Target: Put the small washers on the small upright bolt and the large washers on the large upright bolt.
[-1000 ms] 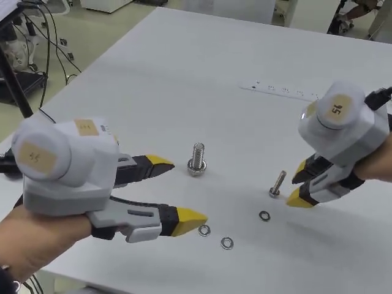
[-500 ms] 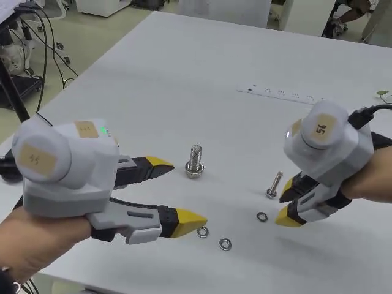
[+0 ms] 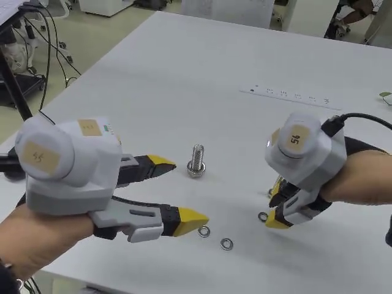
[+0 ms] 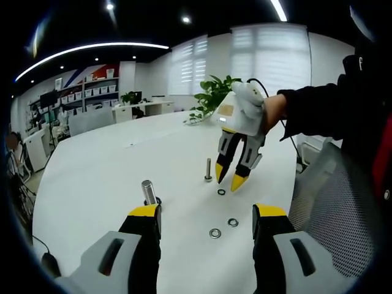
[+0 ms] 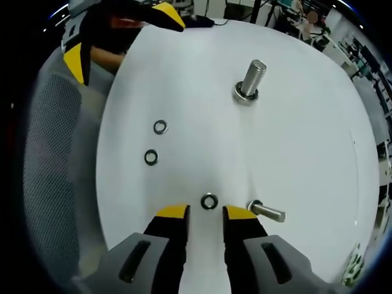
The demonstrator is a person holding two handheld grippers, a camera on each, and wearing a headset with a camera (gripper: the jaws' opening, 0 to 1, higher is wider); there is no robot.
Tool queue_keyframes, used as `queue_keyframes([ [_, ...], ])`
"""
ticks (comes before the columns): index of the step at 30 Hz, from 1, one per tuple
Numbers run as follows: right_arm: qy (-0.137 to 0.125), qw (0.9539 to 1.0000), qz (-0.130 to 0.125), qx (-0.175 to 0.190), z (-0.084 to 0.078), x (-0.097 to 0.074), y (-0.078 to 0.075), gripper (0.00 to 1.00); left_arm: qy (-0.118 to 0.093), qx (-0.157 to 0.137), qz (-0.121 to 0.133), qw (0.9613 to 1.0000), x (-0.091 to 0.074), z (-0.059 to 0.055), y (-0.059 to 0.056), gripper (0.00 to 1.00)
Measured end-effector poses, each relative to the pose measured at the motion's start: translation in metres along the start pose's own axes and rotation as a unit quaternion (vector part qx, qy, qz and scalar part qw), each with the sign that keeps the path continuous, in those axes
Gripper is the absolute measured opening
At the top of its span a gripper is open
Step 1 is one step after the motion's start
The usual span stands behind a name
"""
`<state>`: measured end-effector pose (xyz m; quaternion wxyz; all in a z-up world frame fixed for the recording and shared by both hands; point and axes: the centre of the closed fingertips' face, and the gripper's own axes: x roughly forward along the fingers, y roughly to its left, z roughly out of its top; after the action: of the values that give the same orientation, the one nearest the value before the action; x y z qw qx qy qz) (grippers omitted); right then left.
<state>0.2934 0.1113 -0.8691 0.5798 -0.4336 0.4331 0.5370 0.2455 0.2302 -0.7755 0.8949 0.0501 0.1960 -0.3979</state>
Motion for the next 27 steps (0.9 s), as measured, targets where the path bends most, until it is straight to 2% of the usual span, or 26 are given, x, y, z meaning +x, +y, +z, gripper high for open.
queue_keyframes([
  [16,0.017,0.9998,0.007,-0.008,-0.003,0.013,-0.001,0.2,-0.002,-0.002,0.0,1.0,0.0,-0.001,-0.001,0.59],
  [27,0.01,0.9999,0.01,-0.001,-0.004,0.012,-0.001,0.17,-0.002,-0.003,0.001,1.0,0.0,-0.001,-0.002,0.59],
])
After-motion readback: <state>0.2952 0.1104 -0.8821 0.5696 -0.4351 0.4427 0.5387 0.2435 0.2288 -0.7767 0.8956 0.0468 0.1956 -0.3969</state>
